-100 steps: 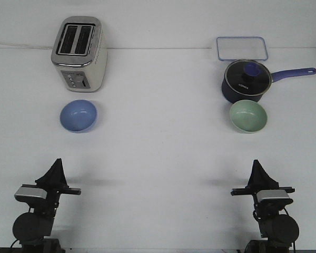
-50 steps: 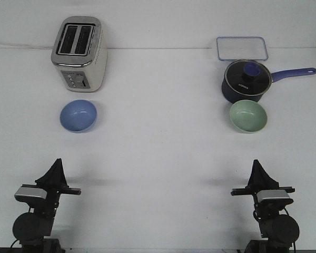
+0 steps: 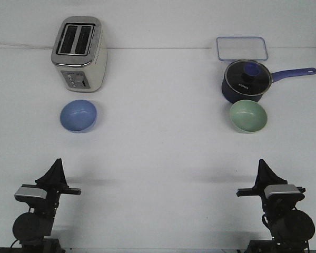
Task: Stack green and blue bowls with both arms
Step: 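Move the right gripper forward to the pale green bowl's rim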
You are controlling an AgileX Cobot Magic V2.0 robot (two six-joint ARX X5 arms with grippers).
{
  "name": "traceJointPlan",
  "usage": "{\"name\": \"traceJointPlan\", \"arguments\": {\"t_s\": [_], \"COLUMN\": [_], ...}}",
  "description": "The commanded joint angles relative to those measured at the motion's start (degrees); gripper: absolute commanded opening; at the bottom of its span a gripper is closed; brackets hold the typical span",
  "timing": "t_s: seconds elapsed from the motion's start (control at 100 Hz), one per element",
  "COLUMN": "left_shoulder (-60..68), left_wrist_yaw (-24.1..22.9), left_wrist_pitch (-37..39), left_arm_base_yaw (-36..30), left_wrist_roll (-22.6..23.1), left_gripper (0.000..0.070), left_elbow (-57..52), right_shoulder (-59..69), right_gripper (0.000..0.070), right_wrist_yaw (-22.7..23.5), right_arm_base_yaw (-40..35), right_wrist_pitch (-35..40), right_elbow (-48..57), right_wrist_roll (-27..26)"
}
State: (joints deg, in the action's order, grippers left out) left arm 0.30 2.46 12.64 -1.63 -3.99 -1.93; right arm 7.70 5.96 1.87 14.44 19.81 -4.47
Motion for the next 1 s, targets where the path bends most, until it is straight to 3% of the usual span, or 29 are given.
{"name": "traceJointPlan", "arguments": {"t_s": [0.0,0.18,0.51,0.99], "left_shoulder": [-0.1,-0.1,-0.1,-0.1], "left_wrist_yaw": [-0.1,-0.1,-0.1,-0.1], "left_wrist_pitch": [0.6,0.6,0.6,0.6], "left_arm_base_yaw": [0.1,0.1,0.1,0.1], "left_wrist_roll": [-0.1,-0.1,-0.1,-0.1], "left_gripper": [0.001,0.001,0.001,0.001], "left_elbow": [1.0,1.0,1.0,1.0], "right_shoulder": [2.6,12.0,29.4,34.7], "right_gripper": [0.0,0.0,0.0,0.0], "right_wrist_yaw": [0.0,-0.1,-0.2,-0.1], "right_arm_base_yaw": [0.0,0.0,0.0,0.0], "right_wrist_pitch": [2.8,12.2,27.2,28.1], "right_elbow": [3.7,14.1,30.8,33.0], "right_wrist_roll": [3.0,6.0,6.1,6.0]}}
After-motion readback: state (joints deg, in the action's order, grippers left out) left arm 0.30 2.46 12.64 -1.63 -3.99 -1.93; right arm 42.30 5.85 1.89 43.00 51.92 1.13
